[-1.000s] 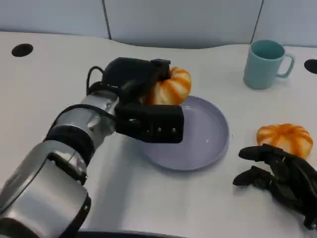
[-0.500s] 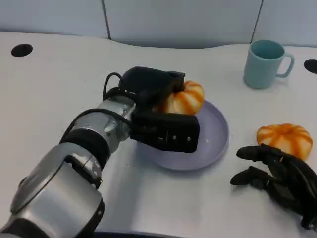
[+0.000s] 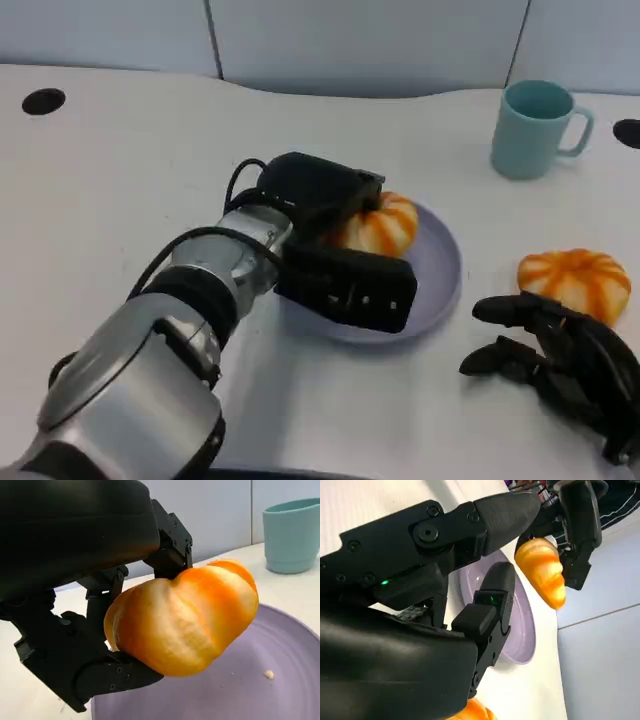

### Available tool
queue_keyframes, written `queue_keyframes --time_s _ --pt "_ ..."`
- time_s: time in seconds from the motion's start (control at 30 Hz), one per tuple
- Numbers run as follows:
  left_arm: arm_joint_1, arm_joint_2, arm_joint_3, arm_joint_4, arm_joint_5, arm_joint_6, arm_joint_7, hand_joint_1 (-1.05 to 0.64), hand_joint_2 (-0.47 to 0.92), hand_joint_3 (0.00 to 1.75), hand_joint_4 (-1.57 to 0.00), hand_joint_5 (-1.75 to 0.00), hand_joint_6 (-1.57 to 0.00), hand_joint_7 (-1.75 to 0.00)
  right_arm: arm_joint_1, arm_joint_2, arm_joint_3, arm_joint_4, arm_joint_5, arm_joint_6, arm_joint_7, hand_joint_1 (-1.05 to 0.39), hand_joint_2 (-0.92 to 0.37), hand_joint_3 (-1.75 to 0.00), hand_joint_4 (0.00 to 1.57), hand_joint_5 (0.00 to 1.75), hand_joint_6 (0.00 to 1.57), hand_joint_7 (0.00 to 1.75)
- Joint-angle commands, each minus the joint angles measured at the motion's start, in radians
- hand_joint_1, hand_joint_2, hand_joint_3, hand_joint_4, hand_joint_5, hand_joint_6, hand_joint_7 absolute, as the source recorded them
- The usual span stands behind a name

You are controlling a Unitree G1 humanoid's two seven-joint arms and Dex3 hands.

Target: Grasp the bread from the table and place it into the plate.

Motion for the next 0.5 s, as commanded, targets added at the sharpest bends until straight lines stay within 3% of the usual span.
queue_keyframes --time_s 0.03,0.3,0.37,0.43,0.47,0.5 --pt "-0.017 0.003 0.002 0.005 -0.003 0.003 -0.013 -0.35 0.54 0.97 -0.92 -1.75 -0.67 -1.75 0.024 0.003 0.003 0.024 -0.001 0.024 0.0 -0.38 -0.92 -0.08 0.67 1.07 0.79 0.57" --pt "-0.018 -0.003 0.017 0.007 -0.018 -0.001 -0.041 -0.35 0.54 0.97 -0.92 -1.75 -0.68 -1.75 0.023 0.003 0.002 0.026 -0.001 0.023 0.0 -0.38 -0.92 -0.08 0.67 1.07 0.79 0.56" --pt "-0.018 -0.009 0.036 0.007 -0.04 -0.007 -0.077 -0.39 0.71 0.54 -0.79 -1.43 -0.81 -0.94 0.021 0.004 0.002 0.029 0.0 0.022 0.001 -0.4 -0.92 -0.06 0.68 1.08 0.81 0.57" --pt "-0.02 -0.01 0.047 0.007 -0.054 -0.009 -0.117 -0.4 0.79 0.37 -0.77 -1.36 -0.88 -0.71 0.021 0.003 0.004 0.029 0.0 0.019 0.003 -0.4 -0.92 -0.06 0.69 1.08 0.81 0.56" --pt "-0.02 -0.009 0.052 0.007 -0.061 -0.01 -0.141 -0.41 0.84 0.28 -0.55 -1.06 -0.67 -0.43 0.021 0.003 0.005 0.028 0.0 0.018 0.005 -0.39 -0.92 -0.06 0.68 1.08 0.8 0.56" --pt "-0.02 -0.009 0.054 0.007 -0.062 -0.013 -0.165 -0.42 0.87 0.21 -0.5 -0.92 -0.62 -0.29 0.019 0.003 0.004 0.032 0.002 0.016 0.007 -0.39 -0.92 -0.07 0.68 1.08 0.8 0.56"
